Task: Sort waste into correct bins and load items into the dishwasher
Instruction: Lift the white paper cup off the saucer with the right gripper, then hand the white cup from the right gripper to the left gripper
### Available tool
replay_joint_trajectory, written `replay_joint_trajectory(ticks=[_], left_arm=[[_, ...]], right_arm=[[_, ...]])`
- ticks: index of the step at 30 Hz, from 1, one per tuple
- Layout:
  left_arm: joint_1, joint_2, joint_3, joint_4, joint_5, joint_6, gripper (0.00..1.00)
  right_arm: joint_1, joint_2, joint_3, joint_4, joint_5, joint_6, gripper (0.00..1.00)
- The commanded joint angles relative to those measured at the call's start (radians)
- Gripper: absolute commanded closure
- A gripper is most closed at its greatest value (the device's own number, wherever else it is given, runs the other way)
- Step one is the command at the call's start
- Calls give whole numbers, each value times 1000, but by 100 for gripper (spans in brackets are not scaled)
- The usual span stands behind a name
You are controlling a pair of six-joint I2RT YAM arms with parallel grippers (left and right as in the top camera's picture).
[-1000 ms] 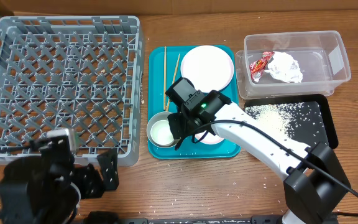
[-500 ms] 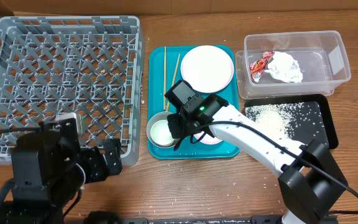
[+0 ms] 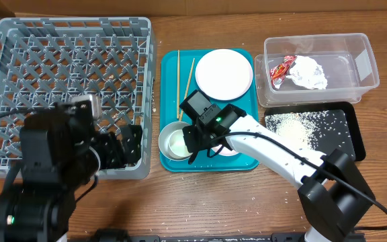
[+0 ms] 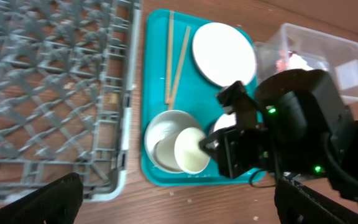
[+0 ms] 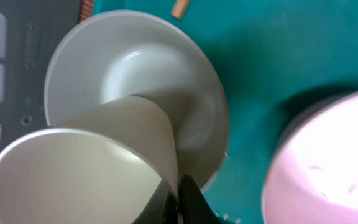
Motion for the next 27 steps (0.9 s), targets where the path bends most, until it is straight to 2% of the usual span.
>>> replay_joint_trajectory(ticks=[1,5,12,16,19,25,27], left_arm=[[2,34,-9,33,139,-6,0],[18,81,-9,118,390,8,0],[90,188,-9,271,983,77,0],[82,254,-9,293,1232,158,0],[60,285,-10,285,1334,213,0],[4,290,-10,277,1334,223,4],[-21,290,-10,272,1334,223,10]], right_arm=[[-48,-90,68,-38,-10,-6,96],[-138,-245,101,-73,-114,-92,96],[-370,-493,110,-58,-664,-366,96],[-443,-549,110,-29,-950,-446,96],[-444,-554,110,16,-1068,-450,96],[-425,-550,109,60,-1084,-449,96],[-425,-549,109,71,-1083,-449,96]])
